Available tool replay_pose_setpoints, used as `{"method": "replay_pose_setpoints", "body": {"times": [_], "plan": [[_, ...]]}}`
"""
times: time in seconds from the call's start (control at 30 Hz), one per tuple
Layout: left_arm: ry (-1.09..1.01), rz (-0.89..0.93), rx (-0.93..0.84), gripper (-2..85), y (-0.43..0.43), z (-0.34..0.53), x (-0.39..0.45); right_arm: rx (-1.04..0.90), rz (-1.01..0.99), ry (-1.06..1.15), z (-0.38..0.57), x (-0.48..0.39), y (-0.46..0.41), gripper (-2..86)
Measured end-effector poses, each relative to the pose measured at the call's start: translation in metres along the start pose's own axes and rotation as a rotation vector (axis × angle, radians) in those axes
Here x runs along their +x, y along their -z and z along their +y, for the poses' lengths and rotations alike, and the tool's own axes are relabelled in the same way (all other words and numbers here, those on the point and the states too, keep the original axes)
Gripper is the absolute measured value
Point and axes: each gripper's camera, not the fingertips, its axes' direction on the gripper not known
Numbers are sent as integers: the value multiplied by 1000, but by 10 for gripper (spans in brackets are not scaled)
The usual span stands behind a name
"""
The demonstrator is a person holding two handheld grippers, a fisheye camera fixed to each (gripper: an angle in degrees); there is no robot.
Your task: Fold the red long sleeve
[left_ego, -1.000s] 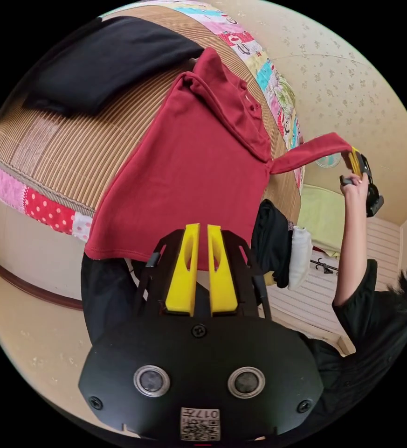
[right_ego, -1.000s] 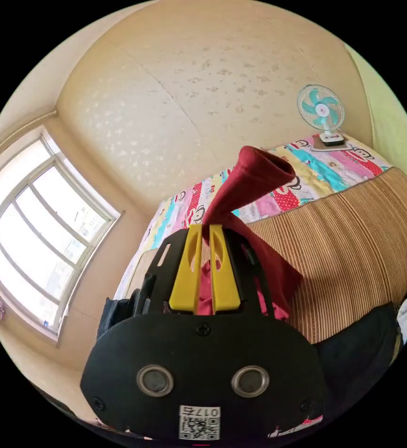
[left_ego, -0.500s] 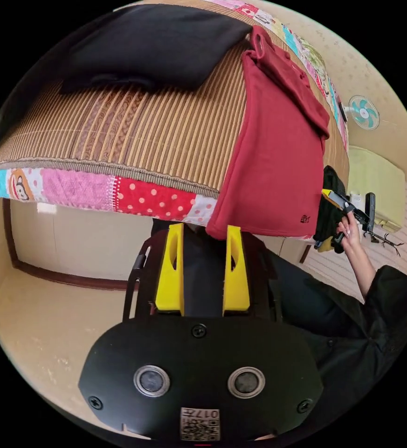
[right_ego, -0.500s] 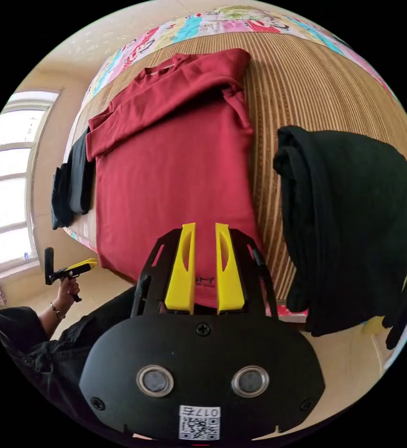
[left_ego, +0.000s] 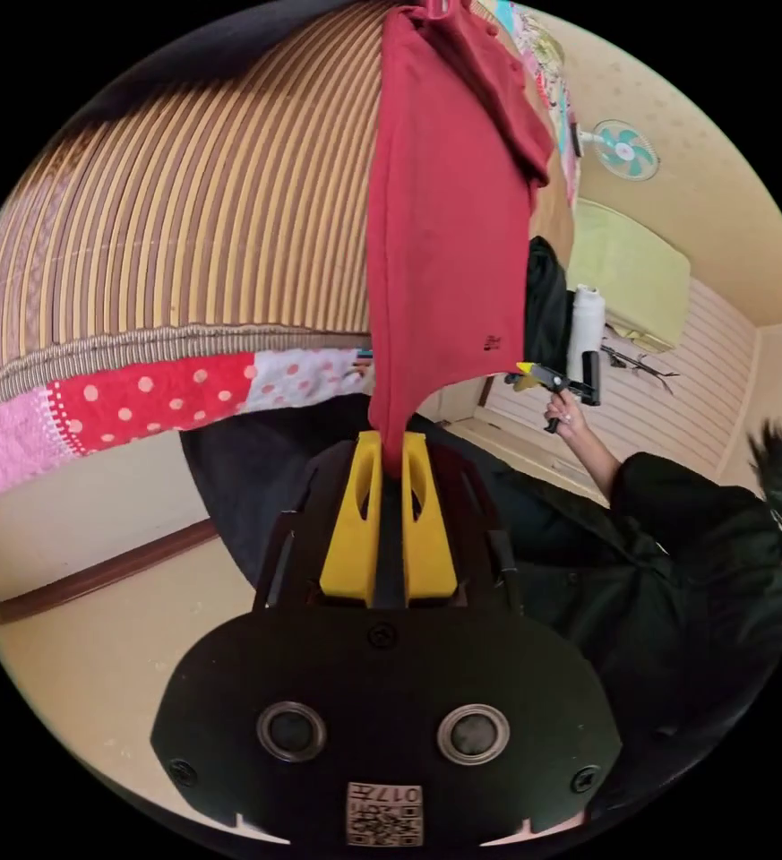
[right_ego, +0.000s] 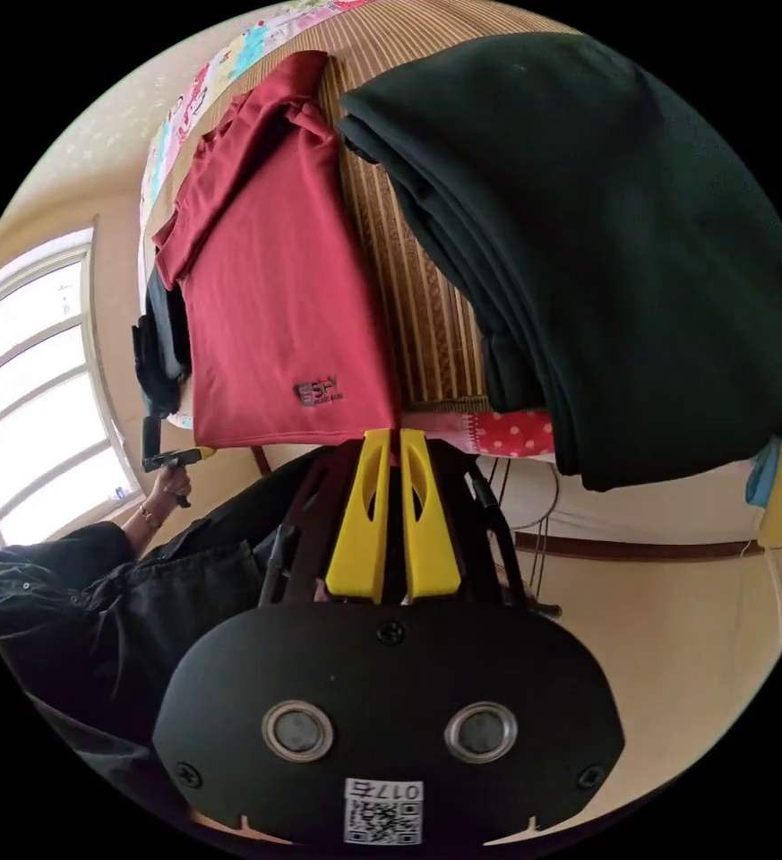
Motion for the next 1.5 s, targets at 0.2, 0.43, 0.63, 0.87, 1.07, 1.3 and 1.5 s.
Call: {"method": "replay_pose_setpoints", "body": {"times": [0.2,0.43,0.63,0.87,1.07,1.3,1.5], "plan": [[-173,394,200,38,99,72,83,249,-545,56,89,-9,87,23],[-287,535,610,43,198,4,146,579,-890,144,-10,-47,125,18],[-11,197,821,71,223,-135,102,582,-440,0,-163,-85,96,16],[171,-174,802,125,163,-104,95,461,-16,223,-161,-200,36,6],[410,-15,695,165,59,-85,23,360,327,512,-138,-283,-81,4],[532,171,845,106,19,-98,-13,250,486,646,-169,-267,-152,5],[129,200,896,56,25,-111,77,311,346,501,-150,-234,-45,6]]}}
